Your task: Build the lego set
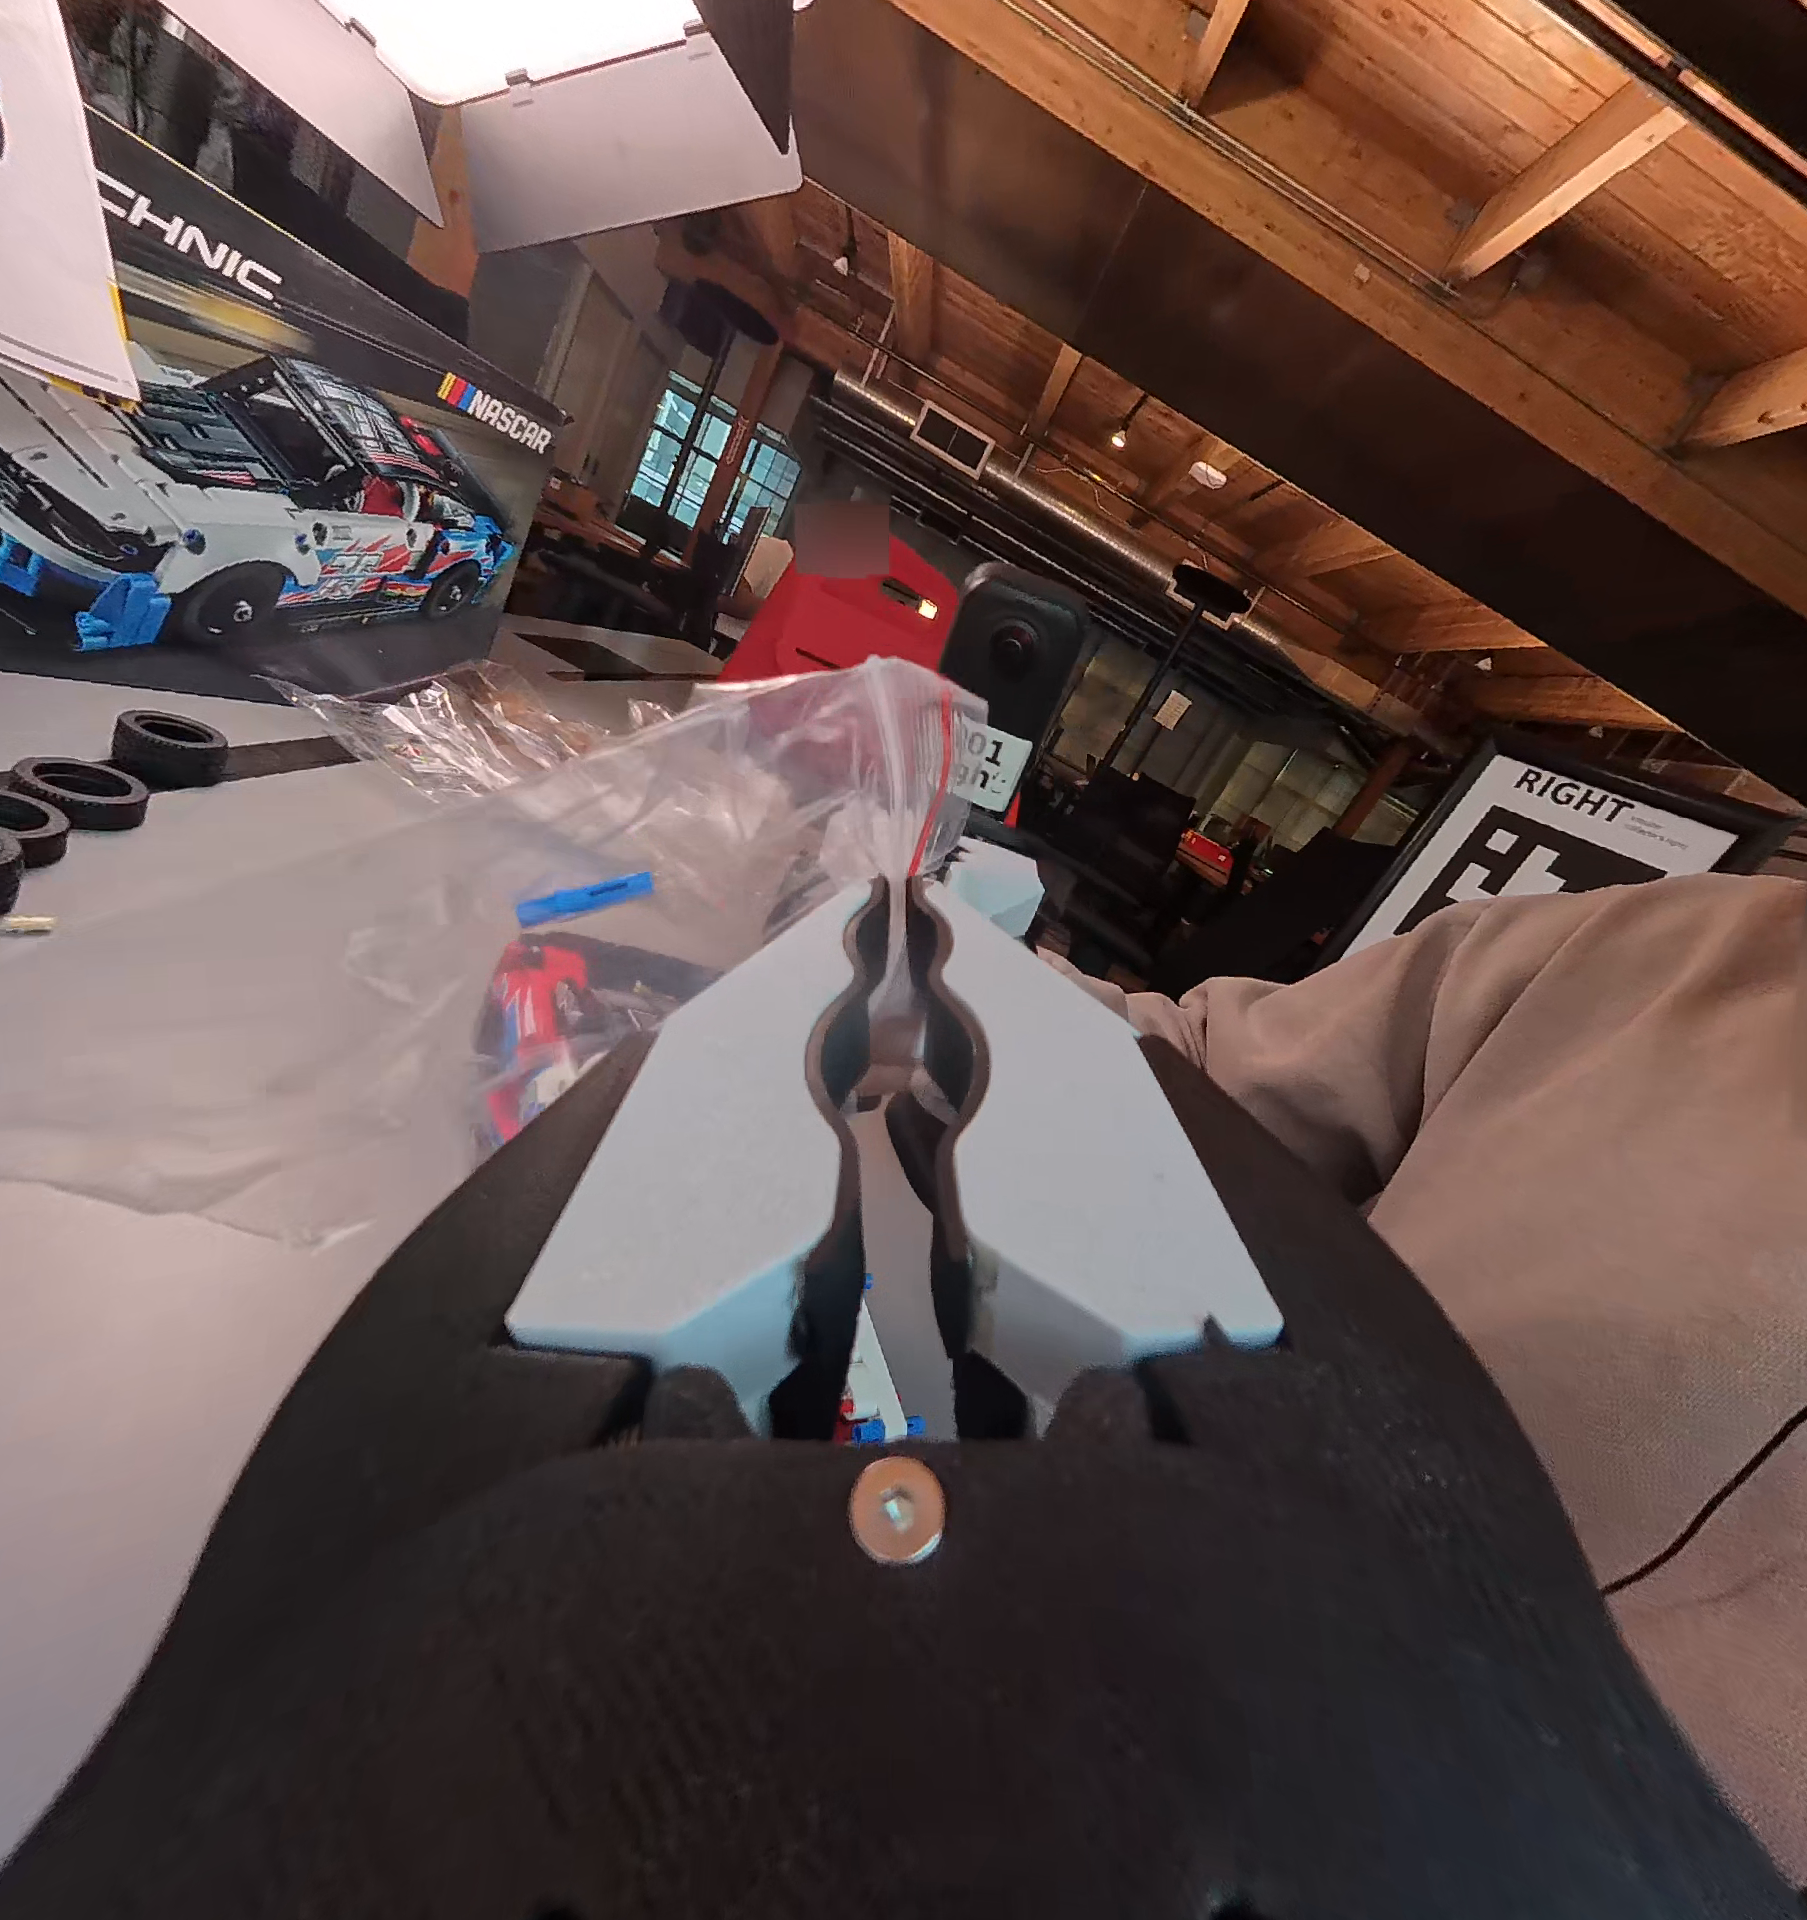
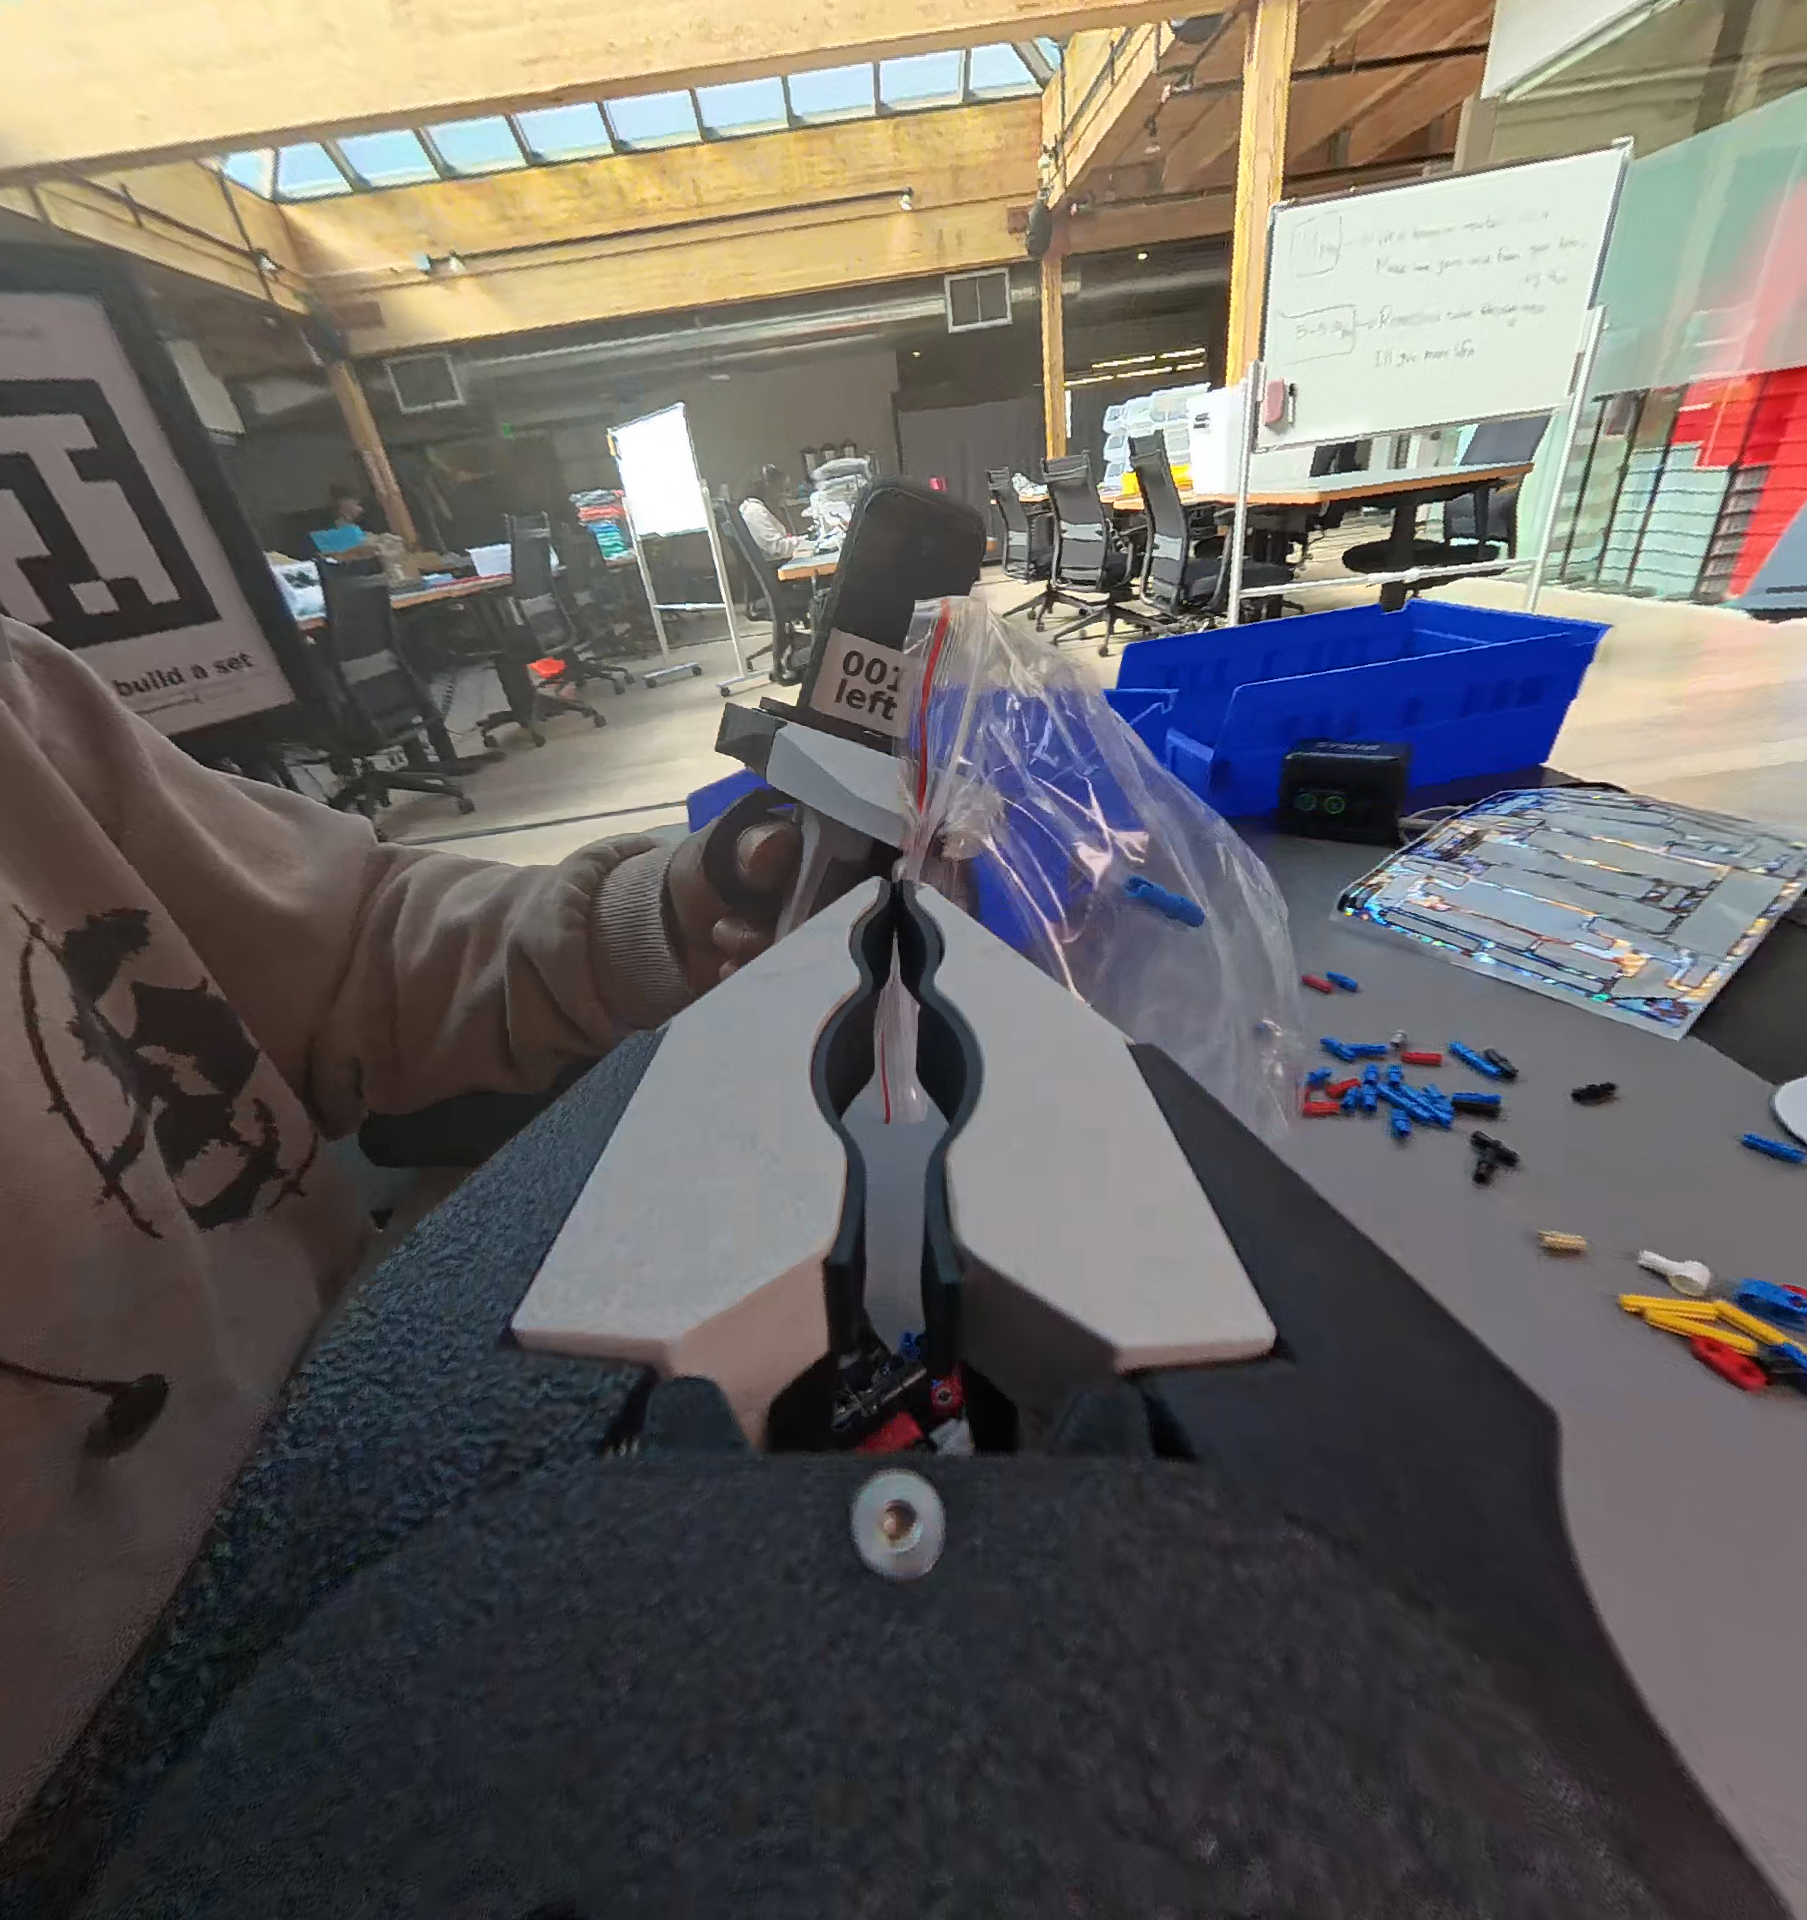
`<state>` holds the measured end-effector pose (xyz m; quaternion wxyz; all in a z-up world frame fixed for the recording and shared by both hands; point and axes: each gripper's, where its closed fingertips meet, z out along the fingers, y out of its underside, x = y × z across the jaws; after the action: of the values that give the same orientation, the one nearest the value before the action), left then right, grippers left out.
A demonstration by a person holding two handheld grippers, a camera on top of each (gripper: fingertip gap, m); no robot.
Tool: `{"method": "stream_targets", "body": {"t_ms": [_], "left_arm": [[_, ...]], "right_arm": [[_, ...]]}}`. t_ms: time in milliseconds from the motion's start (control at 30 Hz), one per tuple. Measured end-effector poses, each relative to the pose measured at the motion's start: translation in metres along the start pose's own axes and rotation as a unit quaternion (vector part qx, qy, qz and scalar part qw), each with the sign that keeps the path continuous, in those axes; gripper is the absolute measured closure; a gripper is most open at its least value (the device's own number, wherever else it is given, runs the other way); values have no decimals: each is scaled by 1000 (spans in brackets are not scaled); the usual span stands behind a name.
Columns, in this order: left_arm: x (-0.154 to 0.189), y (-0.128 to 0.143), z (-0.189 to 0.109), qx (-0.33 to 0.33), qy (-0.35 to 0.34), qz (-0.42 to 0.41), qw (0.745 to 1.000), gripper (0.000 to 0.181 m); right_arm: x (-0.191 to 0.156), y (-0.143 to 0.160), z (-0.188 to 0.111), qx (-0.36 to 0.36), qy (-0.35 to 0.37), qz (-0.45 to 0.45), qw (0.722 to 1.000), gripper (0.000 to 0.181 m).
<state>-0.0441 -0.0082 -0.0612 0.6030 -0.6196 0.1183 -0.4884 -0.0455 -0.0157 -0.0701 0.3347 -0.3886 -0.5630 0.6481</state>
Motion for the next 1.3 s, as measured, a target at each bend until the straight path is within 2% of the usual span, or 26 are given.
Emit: {"method": "stream_targets", "body": {"t_ms": [67,167,367,467,667,767,800,867,967,1067,1100,1167,1300], "left_arm": [[3,2,-1,-10,5,9,1000,181],[5,7,-1,-32,4,25,999,181],[6,14,1,-61,-3,51,997,181],[10,16,1,-73,6,62,995,181],[21,18,-1,-83,40,67,993,181],[24,15,-5,-79,53,61,994,181],[24,14,-7,-79,55,56,994,181],[22,16,-8,-85,49,59,993,181],[26,12,-6,-84,56,61,993,181],[8,-5,-27,-77,1,77,994,181],[-3,-13,-38,-68,-27,69,995,181],[-16,-13,-45,-74,-54,67,994,181],[-23,-16,-45,-77,-75,73,992,181]], "right_arm": [[-3,1,-1,-1,-24,35,999,181],[-4,-1,-3,-6,-48,71,996,170],[-4,3,-2,-35,-49,63,996,181],[-9,3,-4,-34,-75,93,992,181],[-19,-1,-7,-8,-164,231,959,181],[-19,-11,-12,22,-184,252,950,181],[-14,-14,-15,26,-177,254,951,181],[-9,-6,-12,-7,-135,204,970,181],[-3,-13,-9,-5,-94,168,981,181],[48,-10,-34,-32,49,117,991,181],[60,-10,-45,-39,77,109,990,181],[69,-3,-49,-72,122,82,987,181],[75,3,-49,-88,137,76,984,181]]}}
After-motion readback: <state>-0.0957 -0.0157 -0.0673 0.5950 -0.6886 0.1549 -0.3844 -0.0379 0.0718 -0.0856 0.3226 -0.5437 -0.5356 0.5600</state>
